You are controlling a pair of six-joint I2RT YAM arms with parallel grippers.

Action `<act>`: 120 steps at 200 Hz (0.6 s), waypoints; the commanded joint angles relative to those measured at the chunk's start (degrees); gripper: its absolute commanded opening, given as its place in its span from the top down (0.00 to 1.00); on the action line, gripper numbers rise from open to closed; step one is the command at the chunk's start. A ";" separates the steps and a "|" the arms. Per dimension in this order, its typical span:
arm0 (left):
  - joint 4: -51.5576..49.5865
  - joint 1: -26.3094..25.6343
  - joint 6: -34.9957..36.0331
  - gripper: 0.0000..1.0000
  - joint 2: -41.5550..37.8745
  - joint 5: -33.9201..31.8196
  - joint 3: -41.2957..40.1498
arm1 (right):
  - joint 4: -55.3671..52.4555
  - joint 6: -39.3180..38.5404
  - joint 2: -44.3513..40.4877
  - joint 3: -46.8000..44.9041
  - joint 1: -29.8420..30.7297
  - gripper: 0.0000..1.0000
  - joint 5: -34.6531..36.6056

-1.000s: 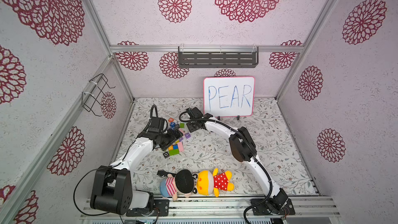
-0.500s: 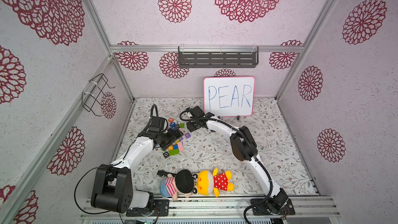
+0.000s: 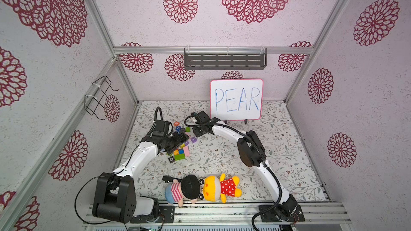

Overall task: Spell the uppercase word “pear” with letter blocks
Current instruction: Pick up the letter block from the center of the board.

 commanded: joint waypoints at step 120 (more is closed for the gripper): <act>0.59 0.35 -0.28 0.02 -1.40 -0.08 -0.73 | -12.01 1.50 0.39 3.11 1.28 0.49 3.93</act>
